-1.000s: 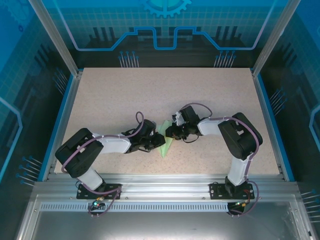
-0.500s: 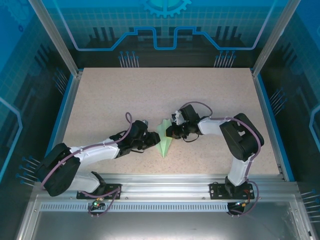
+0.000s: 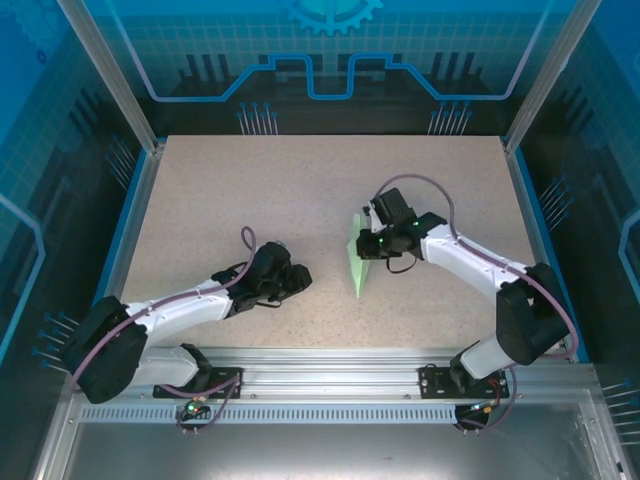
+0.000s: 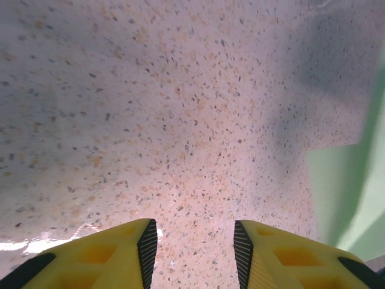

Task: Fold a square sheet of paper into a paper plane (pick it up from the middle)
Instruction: Turn over the paper at the center of the table.

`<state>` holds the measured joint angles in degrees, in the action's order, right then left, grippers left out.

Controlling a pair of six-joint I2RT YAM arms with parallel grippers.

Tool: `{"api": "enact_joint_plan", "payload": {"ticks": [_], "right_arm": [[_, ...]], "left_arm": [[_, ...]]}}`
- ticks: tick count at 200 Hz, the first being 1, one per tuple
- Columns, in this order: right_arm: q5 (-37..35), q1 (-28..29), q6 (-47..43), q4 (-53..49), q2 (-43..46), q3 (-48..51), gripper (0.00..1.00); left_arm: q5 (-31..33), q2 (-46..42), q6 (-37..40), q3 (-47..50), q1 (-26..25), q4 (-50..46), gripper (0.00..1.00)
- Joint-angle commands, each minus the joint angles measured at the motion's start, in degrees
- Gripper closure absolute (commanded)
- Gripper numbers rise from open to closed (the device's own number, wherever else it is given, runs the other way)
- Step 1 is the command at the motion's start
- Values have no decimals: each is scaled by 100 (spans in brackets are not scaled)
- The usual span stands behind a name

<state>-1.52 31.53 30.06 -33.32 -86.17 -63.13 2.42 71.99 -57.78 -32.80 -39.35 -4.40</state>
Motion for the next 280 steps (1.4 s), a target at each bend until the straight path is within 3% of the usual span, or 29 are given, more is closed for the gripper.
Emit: {"api": "enact_joint_plan", "payload": {"ticks": [1,23,42,90,118,130,139,169,189,216,251,280], "right_arm": [[-2644,441,-257,-2132,-165,-687,91],[-3714,883,-66,-2986,-811,-1257,92],[-4069,1277,224,-3326,-1577,-1638,92],[-3814,2287,688,-3762,-3493,-2979,88],[-2972,2652,512,-3502,-3957,-3461,80],[-2586,2748,377,-3350,-3959,-3527,65],[-2194,2771,246,-3166,-3862,-3487,61],[-1210,2733,-14,-2394,-2890,-2873,32],[-722,2507,-54,-1844,-2035,-2185,27],[-135,1871,40,-985,-817,-893,33],[1657,845,-7,187,-150,431,71],[2128,723,-88,404,-341,636,84]], "left_arm": [[409,-323,-77,27,66,-486,57],[597,-595,-95,44,69,-674,57],[808,-876,-164,84,77,-838,57],[1350,-1965,-393,411,71,-1333,55],[1561,-2561,-492,617,72,-1644,52],[1608,-2764,-540,694,68,-1717,51],[1632,-2889,-571,751,71,-1762,50],[1645,-3092,-621,856,72,-1837,48],[1546,-3008,-598,854,77,-1758,47],[1282,-2706,-465,798,69,-1488,47],[673,-1903,-189,599,68,-935,48],[258,-1190,-95,402,65,-578,50]]}}
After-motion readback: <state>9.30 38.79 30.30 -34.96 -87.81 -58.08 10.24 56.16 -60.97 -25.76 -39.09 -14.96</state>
